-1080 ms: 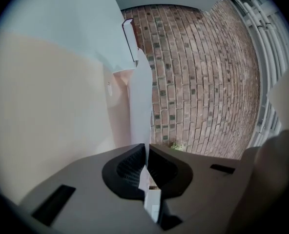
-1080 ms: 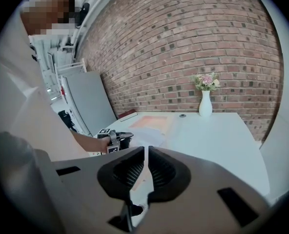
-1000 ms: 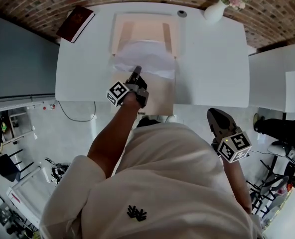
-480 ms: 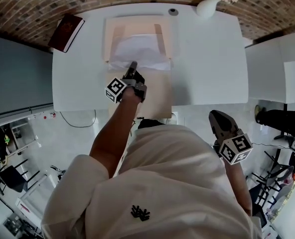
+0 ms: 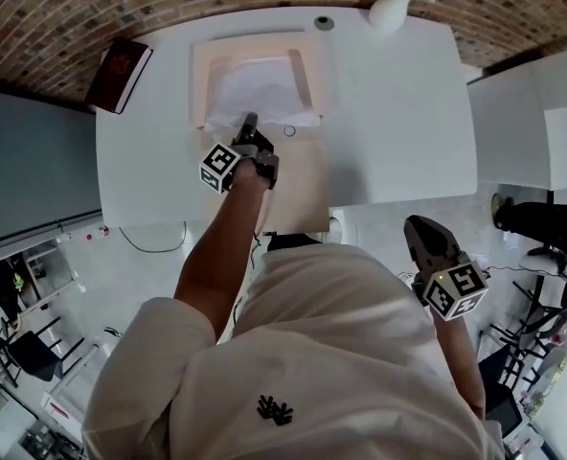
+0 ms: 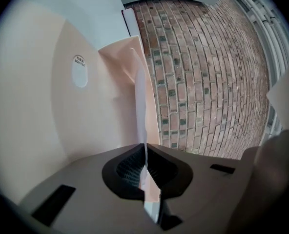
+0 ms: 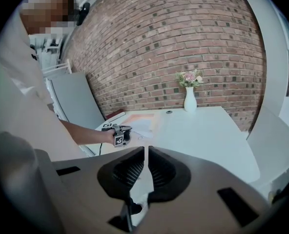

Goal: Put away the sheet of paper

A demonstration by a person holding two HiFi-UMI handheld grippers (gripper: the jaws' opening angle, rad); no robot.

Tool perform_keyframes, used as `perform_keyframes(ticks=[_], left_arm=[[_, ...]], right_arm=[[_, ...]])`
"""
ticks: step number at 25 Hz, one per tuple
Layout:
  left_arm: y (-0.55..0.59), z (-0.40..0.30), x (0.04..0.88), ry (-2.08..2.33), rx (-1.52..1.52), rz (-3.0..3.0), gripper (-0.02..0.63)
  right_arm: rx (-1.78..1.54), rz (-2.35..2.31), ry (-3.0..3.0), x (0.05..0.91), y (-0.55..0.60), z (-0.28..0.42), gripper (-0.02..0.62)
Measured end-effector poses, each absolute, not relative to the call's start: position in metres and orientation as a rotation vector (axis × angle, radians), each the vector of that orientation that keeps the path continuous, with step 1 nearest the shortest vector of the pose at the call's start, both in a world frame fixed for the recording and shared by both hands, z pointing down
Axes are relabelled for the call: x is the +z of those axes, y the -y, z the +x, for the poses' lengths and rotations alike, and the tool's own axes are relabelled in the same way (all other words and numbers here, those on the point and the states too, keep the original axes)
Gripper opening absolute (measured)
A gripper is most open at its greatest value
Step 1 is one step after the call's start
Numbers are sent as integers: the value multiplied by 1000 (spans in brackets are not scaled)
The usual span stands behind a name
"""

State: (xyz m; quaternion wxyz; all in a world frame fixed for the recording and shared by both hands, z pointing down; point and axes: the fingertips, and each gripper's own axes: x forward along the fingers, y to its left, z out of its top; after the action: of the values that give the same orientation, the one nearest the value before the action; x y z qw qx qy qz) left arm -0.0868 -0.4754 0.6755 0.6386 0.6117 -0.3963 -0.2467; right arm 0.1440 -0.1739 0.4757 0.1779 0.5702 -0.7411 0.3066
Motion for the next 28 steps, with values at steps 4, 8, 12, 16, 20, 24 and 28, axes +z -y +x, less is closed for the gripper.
perform_keyframes(ticks=[4, 8, 12, 16, 20, 24, 28], left_arm=[[488, -83, 675, 923, -561, 1385, 25], [499, -80, 679, 936, -563, 1373, 25], [507, -77, 679, 941, -549, 1378, 25], [510, -75, 679, 948, -527, 1390, 25], [510, -73, 678, 946, -509, 1404, 25], [508, -70, 676, 953, -496, 1417, 26], [507, -66, 673, 959, -477, 1410, 156]], right_arm=[[877, 1630, 2085, 476, 172, 145, 49], [883, 1649, 2073, 478, 170, 145, 49], [888, 1673, 2054, 477, 164, 148, 49], [887, 1692, 2043, 476, 159, 150, 49], [886, 1704, 2037, 475, 154, 151, 49], [887, 1705, 2037, 477, 144, 154, 49], [874, 1708, 2044, 476, 139, 155, 49]])
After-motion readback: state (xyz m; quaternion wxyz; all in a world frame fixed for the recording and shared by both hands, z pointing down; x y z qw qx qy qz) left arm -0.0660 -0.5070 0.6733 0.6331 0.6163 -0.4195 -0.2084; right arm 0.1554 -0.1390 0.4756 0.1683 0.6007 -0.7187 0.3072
